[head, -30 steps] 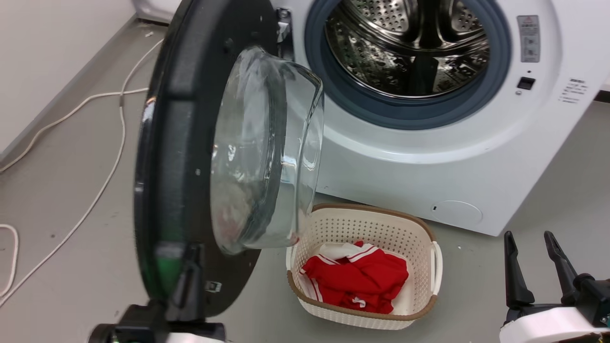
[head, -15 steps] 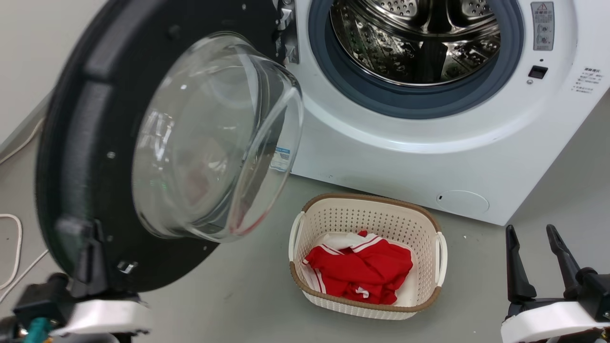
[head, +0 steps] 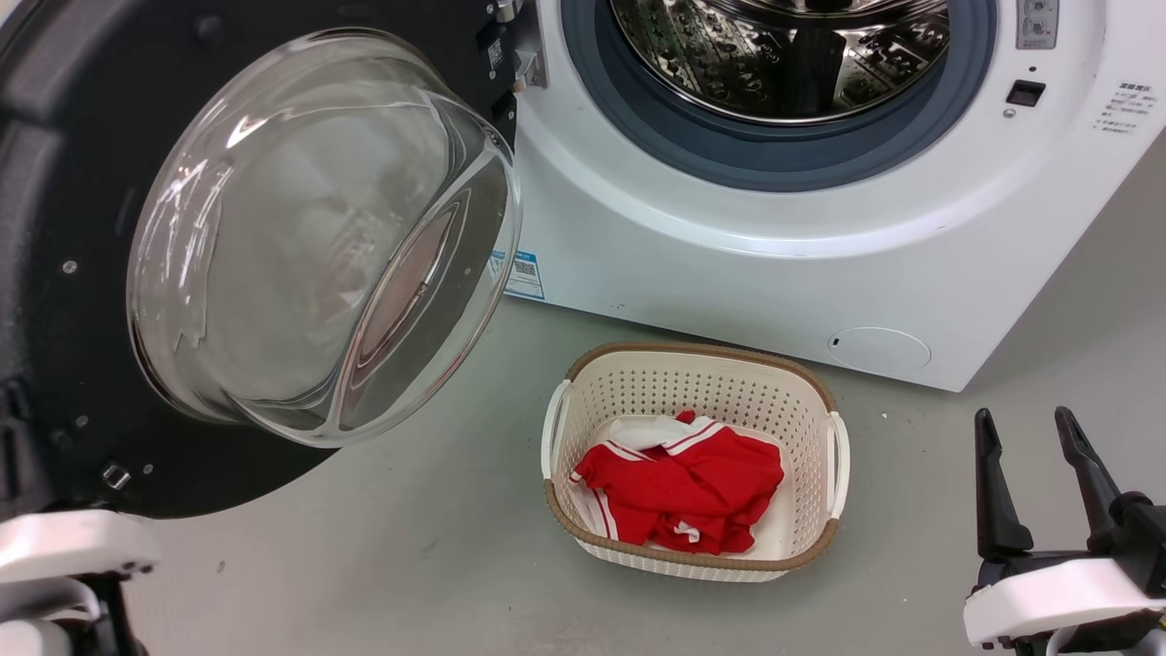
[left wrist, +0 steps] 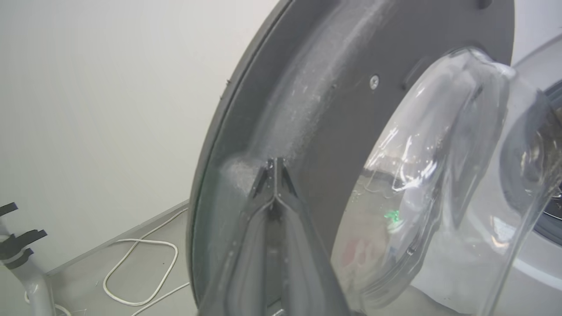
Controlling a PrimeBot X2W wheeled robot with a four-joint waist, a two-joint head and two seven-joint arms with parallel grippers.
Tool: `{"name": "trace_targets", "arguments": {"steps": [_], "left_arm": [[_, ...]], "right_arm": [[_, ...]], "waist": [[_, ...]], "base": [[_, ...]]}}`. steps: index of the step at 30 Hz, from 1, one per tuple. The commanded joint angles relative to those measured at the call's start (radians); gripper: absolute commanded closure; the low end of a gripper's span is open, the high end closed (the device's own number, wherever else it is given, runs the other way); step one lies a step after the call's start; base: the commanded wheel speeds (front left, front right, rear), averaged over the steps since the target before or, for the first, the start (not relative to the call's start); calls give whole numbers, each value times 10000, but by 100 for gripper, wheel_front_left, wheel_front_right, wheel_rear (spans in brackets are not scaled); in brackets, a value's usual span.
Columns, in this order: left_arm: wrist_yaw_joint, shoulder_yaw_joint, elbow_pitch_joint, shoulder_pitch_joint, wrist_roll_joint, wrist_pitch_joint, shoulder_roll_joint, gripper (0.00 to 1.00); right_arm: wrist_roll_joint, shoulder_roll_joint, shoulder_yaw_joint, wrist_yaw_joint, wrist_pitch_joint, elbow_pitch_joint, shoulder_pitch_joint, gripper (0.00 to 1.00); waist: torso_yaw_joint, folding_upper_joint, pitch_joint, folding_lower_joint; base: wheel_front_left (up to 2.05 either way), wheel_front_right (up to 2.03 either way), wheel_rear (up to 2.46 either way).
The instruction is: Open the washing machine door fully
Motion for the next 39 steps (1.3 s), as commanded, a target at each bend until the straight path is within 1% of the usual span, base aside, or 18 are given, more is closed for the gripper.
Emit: {"name": "trace_targets", "arguments": {"steps": [1,6,12,19,24,31,36,39], "left_arm": [[-11,128,113,-180,-66,-42,94,100],[-174,411,773,-480,-209,-70,355,100],[-280,330,1046,-639,-45,-95,261,100],[-268,313,740,-244,150,-107,103,100],[-134,213,55,238,422,-122,-60,100],[-71,-506,-1020,1032,739,-15,-554,100],[-199,-1368,-1495,1301,1004,211,-891,100],[-393,-1789,-1474,1080,1125,333,-907,100]], "right_arm": [[-25,16,11,-3,29,-62,-164,0],[-73,16,5,-5,65,-96,-169,0],[-76,15,-19,-5,77,-107,-146,0],[22,16,-18,-5,45,-9,19,0],[174,15,64,-3,-25,170,64,0],[301,15,163,-5,-210,452,105,0],[326,15,179,-5,-310,582,65,0],[290,16,239,-3,-356,625,-20,0]], "waist": [[-16,0,14,0],[-71,0,81,0],[-132,0,80,0],[-148,0,-106,0],[-187,0,-418,0],[-373,0,-718,0],[-727,0,-815,0],[-1028,0,-861,0]], "base": [[0,0,0],[0,0,0],[0,0,0],[0,0,0],[0,0,0],[0,0,0],[0,0,0],[0,0,0]]}}
